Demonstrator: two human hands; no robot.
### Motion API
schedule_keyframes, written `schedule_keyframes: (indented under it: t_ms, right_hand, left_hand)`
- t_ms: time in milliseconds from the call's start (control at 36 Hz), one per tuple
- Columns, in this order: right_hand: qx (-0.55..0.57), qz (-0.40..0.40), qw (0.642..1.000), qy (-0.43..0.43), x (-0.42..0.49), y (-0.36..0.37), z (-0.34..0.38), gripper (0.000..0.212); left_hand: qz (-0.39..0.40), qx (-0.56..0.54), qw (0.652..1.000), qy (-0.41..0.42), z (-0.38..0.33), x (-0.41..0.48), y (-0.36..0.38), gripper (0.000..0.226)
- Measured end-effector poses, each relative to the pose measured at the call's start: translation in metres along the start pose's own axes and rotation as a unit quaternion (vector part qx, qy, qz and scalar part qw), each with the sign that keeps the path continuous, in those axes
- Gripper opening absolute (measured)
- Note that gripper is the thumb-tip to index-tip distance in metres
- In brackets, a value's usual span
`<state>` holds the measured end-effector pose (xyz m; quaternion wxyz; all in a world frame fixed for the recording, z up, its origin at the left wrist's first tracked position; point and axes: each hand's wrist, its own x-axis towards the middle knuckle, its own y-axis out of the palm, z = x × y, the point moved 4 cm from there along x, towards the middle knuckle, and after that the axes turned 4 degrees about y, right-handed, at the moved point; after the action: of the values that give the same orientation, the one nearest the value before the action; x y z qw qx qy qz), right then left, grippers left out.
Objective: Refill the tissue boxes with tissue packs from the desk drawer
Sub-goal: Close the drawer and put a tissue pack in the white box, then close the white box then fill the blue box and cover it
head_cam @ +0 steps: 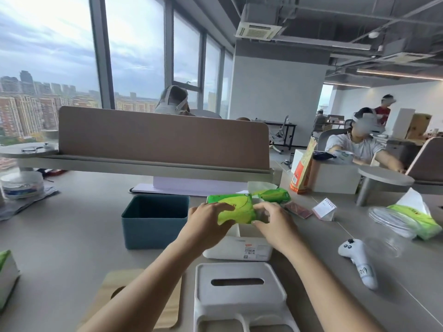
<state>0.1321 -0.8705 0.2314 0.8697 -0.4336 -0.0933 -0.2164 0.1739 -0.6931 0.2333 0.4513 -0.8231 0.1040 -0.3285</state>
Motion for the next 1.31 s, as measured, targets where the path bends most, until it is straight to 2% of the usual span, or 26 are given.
schedule_keyframes:
  t_ms: [194,333,417,556,889,1111,1306]
  right_hand:
    - [0.070,0.049,0.996,-0.008,-0.043,-0.020,-0.004,0.042]
    - [0.016,0.240,0.971,-0.020,-0.078,-0.018,-0.017,0.055]
    - [-0.035,0.295,0.955,-0.012,-0.094,-0.013,-0.025,0.060]
    - [-0.120,0.275,0.954,-0.022,-0.107,-0.002,-0.027,0.060]
    - [-0.149,0.286,0.946,0.003,-0.119,0.002,-0.020,0.068]
    - [-0.113,0.261,0.959,-0.016,-0.109,-0.023,-0.007,0.065]
    - [-0.102,0.231,0.967,-0.043,-0.079,-0.041,0.014,0.062]
  left_hand:
    - [0.064,-0.040,0.997,0.019,-0.001,-0.047,-0.008,0.038]
    - [0.145,-0.035,0.988,0.036,0.002,-0.080,0.004,0.048]
    - [0.194,-0.029,0.979,0.062,0.005,-0.097,0.013,0.057]
    - [0.228,-0.015,0.971,0.065,0.010,-0.112,0.024,0.059]
    - [0.233,0.025,0.968,0.088,0.009,-0.117,0.028,0.052]
    - [0.167,0.006,0.978,0.125,0.007,-0.102,0.005,0.052]
    - [0.125,0.007,0.984,0.123,0.005,-0.070,-0.022,0.050]
